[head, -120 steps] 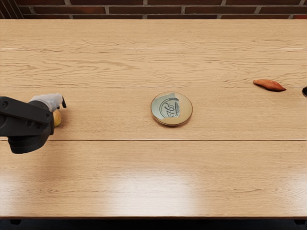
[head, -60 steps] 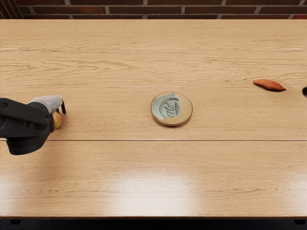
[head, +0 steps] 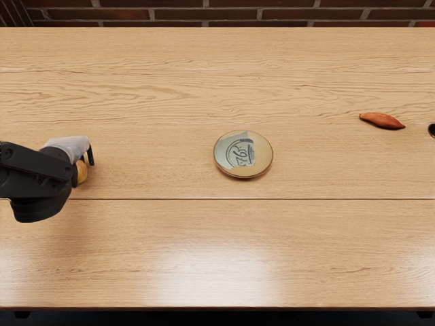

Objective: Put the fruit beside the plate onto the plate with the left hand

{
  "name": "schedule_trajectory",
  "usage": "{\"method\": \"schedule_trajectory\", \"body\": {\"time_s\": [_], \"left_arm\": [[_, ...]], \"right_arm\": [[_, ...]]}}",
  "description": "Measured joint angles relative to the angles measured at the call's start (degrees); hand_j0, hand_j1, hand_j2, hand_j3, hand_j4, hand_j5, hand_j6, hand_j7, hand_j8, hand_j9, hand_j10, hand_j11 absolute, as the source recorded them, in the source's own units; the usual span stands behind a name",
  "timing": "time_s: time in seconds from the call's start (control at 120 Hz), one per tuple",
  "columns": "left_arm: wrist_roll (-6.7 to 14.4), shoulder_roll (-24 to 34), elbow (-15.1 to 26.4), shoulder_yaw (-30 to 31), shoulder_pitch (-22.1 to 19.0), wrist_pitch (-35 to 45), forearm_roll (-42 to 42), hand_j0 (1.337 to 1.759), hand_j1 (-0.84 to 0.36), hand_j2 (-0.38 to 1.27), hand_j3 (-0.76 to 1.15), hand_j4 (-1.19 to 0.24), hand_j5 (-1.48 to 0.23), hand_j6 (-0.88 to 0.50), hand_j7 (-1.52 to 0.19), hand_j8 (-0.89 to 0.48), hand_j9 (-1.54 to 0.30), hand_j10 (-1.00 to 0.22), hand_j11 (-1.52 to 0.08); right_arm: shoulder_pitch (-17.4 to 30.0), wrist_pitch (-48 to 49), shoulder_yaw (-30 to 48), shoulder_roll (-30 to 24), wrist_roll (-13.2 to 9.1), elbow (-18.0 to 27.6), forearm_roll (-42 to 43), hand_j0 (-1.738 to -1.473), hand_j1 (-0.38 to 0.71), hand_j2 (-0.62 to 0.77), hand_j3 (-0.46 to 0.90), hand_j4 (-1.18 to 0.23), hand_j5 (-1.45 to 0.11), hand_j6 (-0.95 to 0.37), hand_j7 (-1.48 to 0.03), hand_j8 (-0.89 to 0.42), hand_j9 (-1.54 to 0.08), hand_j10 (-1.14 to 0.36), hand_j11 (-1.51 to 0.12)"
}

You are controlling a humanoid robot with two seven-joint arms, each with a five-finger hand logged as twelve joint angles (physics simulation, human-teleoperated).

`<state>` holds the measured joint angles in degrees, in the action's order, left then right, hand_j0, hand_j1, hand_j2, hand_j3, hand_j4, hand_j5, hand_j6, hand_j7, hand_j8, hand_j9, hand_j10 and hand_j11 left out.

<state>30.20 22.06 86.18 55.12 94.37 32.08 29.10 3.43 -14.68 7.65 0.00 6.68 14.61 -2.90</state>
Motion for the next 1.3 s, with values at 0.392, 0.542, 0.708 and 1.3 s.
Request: {"method": "schedule_trajectory", "body": {"time_s": [0.392,0.542,0.708,1.3], "left_arm": [[0.2,-0.9,-0.5,0.1,-1.3,0.5,0.4,1.649,-0.25,0.1,0.0,-0.71,-0.71,-0.5,-0.73,-0.42,-0.78,-0.53,-0.85],[0.1,-0.9,-0.5,0.0,-1.2,-0.2,0.2,1.652,-0.33,0.21,0.05,-0.78,-0.88,-0.41,-0.85,-0.34,-0.95,-0.48,-0.99],[0.1,-0.9,-0.5,0.0,-1.1,-1.4,0.1,1.658,-0.5,0.45,0.11,-0.83,-1.03,-0.26,-1.04,-0.19,-1.07,-0.35,-1.12],[-4.4,1.9,-0.2,-3.1,6.1,-13.5,-7.5,1.645,-0.38,0.32,0.01,-0.85,-1.17,-0.27,-1.18,-0.19,-1.21,-0.41,-1.21]], "right_arm": [[0.0,0.0,0.0,0.0,0.0,0.0,0.0,-1.658,-0.31,-0.01,0.0,-0.03,-0.05,-0.03,-0.05,-0.03,-0.05,-0.03,-0.05],[0.0,0.0,0.0,0.0,0.0,0.0,0.0,-1.658,-0.31,-0.01,0.0,-0.03,-0.05,-0.03,-0.05,-0.03,-0.05,-0.03,-0.05],[0.0,0.0,0.0,0.0,0.0,0.0,0.0,-1.658,-0.31,-0.01,0.0,-0.03,-0.05,-0.03,-0.05,-0.03,-0.05,-0.03,-0.05],[0.0,0.0,0.0,0.0,0.0,0.0,0.0,-1.658,-0.31,-0.01,0.0,-0.04,-0.05,-0.04,-0.05,-0.04,-0.05,-0.03,-0.05]]}}
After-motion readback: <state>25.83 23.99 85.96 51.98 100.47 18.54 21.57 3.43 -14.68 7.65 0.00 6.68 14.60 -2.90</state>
